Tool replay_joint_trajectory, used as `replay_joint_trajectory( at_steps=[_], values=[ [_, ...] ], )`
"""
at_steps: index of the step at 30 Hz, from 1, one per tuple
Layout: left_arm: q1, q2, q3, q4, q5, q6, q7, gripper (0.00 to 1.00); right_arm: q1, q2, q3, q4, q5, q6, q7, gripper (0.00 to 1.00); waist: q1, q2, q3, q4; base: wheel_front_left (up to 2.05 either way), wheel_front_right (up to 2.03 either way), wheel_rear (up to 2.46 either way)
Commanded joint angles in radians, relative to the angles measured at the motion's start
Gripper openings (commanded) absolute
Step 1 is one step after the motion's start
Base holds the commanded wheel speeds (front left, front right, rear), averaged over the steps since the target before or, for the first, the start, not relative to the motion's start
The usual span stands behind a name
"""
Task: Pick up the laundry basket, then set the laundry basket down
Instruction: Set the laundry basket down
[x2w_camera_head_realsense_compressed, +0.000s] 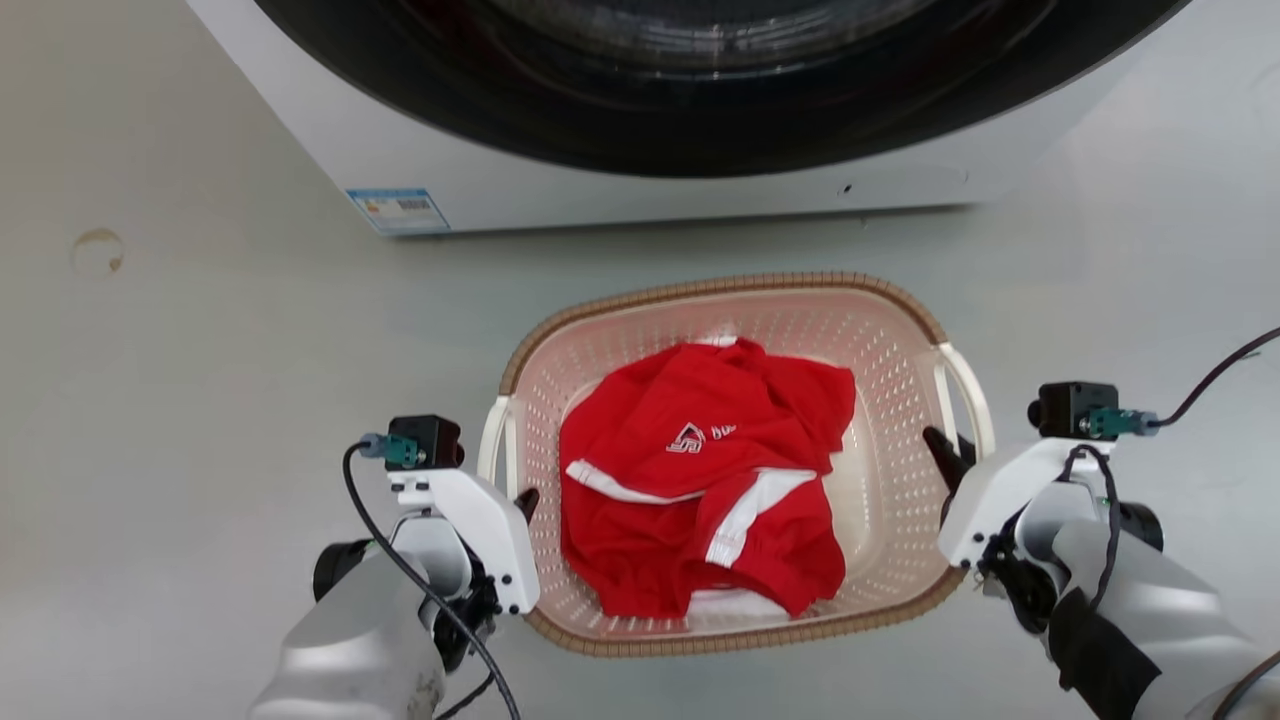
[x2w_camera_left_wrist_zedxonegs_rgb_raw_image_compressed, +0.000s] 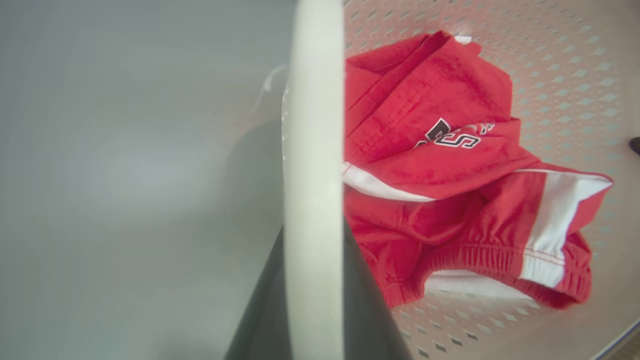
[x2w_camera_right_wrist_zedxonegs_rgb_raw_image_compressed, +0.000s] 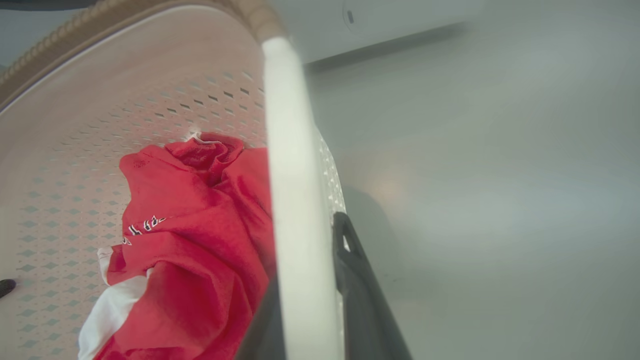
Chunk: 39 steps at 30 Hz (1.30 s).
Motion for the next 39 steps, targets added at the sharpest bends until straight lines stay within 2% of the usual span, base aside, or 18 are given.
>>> replay_joint_trajectory(
  at_steps=[1,14,18,31,39],
  values=[
    [-0.009,0.12,0.021,0.044,0.009,0.014,-0.009,0.0,-0.011,-0.135,-0.019,0.055,0.003,-0.022,-0.042,0.0,0.0,0.0,0.045,0.008,0.0,0.0,0.0],
    [-0.143,0.101,0.008,0.043,0.018,0.014,-0.065,0.0,-0.113,-0.189,-0.057,0.021,-0.029,-0.022,-0.082,0.0,0.0,0.0,0.236,0.018,0.0,0.0,0.0],
    [-0.187,0.095,0.006,0.042,0.017,0.014,-0.086,0.0,-0.158,-0.212,-0.096,0.005,-0.058,-0.022,-0.083,0.0,0.0,0.0,0.293,0.023,0.0,0.0,0.0],
    [-0.286,0.08,-0.034,0.034,0.031,0.014,-0.118,0.0,-0.191,-0.246,-0.323,-0.088,-0.285,-0.022,-0.084,0.0,0.0,0.0,0.428,0.027,0.0,0.0,0.0],
    [-0.346,0.068,-0.059,0.031,0.038,0.014,-0.159,0.0,-0.161,-0.271,-0.524,-0.194,-0.476,-0.022,-0.084,0.0,0.0,0.0,0.505,0.049,0.0,0.0,0.0]
  ],
)
